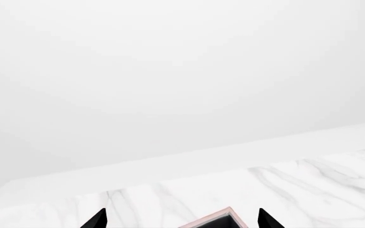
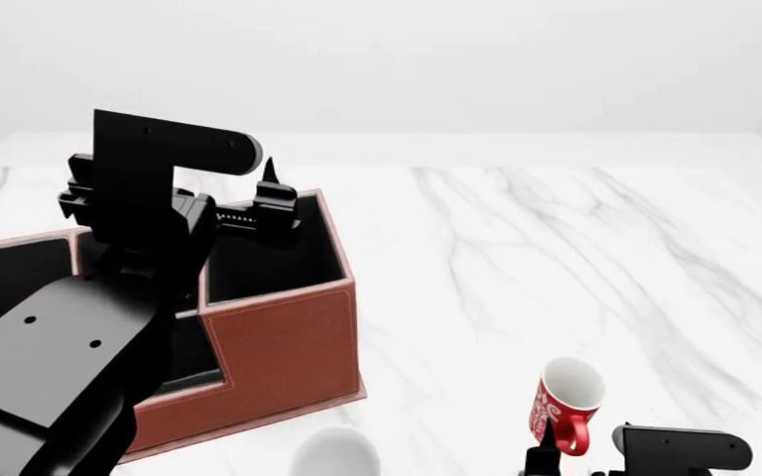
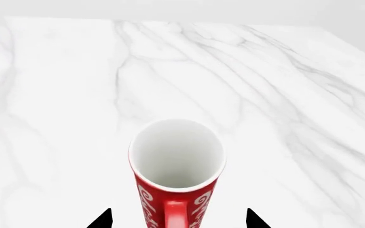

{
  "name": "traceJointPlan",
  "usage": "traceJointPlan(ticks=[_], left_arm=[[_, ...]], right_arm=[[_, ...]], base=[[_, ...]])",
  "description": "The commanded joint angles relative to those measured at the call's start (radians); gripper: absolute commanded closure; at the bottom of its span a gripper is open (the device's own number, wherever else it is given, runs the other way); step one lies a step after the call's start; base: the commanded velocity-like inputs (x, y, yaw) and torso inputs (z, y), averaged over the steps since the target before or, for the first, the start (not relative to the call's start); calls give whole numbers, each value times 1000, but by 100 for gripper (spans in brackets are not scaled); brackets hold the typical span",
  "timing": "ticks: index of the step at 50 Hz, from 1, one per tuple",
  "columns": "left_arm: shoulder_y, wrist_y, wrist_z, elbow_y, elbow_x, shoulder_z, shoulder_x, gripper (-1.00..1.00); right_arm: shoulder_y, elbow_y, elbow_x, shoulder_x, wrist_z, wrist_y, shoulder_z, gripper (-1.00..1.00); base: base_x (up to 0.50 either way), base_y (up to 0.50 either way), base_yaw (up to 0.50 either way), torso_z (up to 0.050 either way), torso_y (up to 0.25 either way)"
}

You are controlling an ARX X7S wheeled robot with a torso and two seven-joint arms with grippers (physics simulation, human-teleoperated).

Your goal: Pick up the red mug and place it to the right of the caddy.

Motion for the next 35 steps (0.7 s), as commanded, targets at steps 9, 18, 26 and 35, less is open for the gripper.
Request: traceJointPlan(ticks=[9,18,26,35], left_arm=[[8,23,-7,-19,-5,6,-6,-100],[11,31,-9,-25,-8,9,-10,-100],[13,37,-13,-31,-10,12,-13,-100],[14,38,-17,-28,-15,14,-14,-100]], right_arm=[[-2,41,5,-2,2,-20,-10,-100],[7,72,18,-1,-5,-12,-17,-100],[12,84,26,-4,1,-7,-13,100],[15,87,31,-2,4,-5,-15,100]], base=[[0,0,0,0,0],[0,0,0,0,0],[0,0,0,0,0],[0,0,0,0,0]])
